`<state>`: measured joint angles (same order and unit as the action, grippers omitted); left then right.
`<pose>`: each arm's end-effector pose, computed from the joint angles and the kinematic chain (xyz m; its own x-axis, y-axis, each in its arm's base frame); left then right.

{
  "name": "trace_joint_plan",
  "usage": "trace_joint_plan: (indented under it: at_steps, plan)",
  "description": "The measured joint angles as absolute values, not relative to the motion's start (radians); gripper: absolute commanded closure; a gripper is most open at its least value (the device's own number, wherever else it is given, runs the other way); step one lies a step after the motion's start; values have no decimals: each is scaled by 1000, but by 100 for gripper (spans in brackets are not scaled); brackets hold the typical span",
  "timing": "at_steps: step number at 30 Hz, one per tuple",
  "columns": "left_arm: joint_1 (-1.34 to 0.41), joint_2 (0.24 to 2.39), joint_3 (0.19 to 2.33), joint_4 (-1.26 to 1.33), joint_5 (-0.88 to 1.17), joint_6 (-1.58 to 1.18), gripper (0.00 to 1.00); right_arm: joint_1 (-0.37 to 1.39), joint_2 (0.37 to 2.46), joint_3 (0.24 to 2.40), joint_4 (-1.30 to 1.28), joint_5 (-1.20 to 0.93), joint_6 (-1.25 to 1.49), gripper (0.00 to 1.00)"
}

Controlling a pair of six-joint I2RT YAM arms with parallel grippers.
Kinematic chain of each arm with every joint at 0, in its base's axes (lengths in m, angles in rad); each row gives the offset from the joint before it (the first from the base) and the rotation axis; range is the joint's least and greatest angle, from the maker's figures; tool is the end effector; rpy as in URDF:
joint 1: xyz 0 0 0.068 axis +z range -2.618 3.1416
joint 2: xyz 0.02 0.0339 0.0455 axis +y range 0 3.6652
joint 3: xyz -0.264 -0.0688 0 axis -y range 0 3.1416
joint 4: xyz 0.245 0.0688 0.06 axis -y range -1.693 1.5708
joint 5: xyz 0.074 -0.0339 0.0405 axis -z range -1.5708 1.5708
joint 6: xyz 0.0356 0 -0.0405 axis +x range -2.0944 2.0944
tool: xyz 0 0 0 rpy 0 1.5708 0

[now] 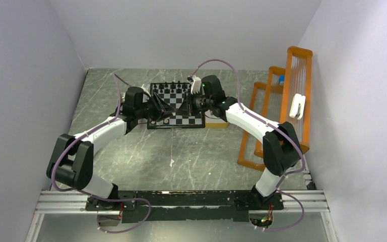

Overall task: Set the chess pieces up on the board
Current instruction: Place the chess piece on the chessboard.

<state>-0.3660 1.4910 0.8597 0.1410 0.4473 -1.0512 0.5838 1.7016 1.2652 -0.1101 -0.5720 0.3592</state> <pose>0.2987 -0.1310 0.2305 -0.8077 -0.5286 -0.2612 -0.0445 0.4965 -0.8669 0.3153 0.2314 0.2721 -0.7045 -0.1112 -0.7009 -0.6427 0.5188 0.5637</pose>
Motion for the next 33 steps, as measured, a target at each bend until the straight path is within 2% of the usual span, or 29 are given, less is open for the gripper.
trace_joint_plan:
  at_steps: [11,12,14,15,22,33]
  plan:
    - [-360,1472,1020,-86,286,-865,38,583,1723,1344,-312,-458,305,88]
    - [-360,1457,1024,-104,268,-842,33,582,1736,1370,-339,-434,299,88]
    - [-360,1416,1023,-143,232,-791,5,582,1774,1441,-408,-376,283,88]
    - [-360,1387,1018,-155,218,-764,2,581,1796,1476,-440,-349,275,88]
    - [-360,1163,951,-200,206,-581,2,573,2011,1717,-647,-190,223,87]
    - [-360,1089,870,-323,211,-371,2,560,2269,1990,-926,-22,183,87]
